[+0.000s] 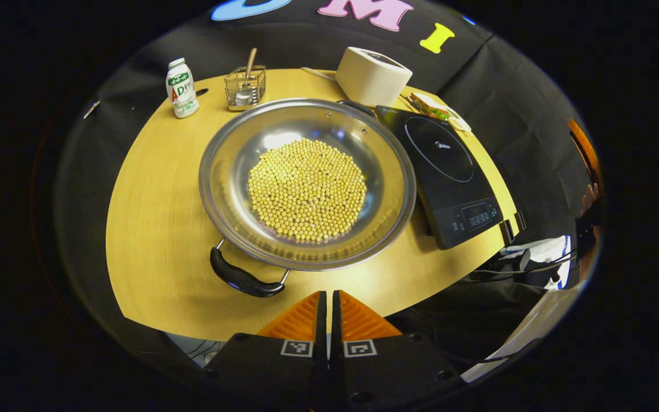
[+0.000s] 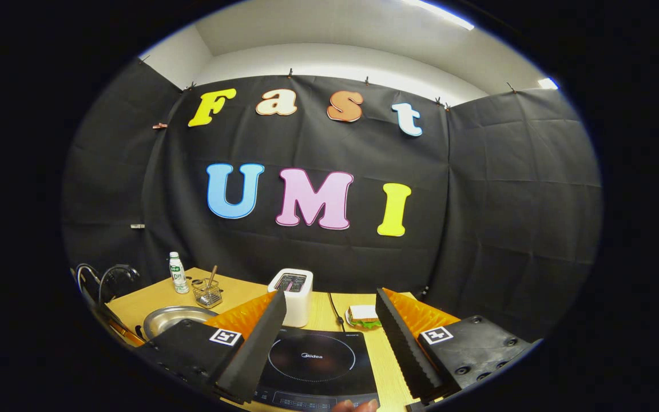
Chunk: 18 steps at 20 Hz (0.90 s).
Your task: First push the handle of the pot to place it horizontally, then grasp the pot with both hands and set it on the induction cooktop.
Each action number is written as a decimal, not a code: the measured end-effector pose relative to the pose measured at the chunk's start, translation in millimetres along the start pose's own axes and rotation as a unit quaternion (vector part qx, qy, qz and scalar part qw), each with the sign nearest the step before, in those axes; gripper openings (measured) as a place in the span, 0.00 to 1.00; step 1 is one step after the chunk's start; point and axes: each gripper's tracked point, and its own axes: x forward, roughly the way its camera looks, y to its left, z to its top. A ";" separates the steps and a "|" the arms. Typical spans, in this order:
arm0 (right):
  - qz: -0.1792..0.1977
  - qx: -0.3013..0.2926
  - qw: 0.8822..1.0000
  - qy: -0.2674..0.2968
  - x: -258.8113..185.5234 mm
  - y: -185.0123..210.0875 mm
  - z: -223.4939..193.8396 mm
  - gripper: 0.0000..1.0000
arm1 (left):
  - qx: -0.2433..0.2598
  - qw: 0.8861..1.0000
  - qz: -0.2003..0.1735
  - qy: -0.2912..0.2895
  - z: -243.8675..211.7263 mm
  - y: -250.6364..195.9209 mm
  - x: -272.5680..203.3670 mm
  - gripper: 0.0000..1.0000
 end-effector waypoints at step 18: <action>0.001 -0.015 1.000 0.014 2.4 8.2 -6.7 0.98 | -0.073 0.995 0.069 -0.001 15.5 90.3 5.6 0.05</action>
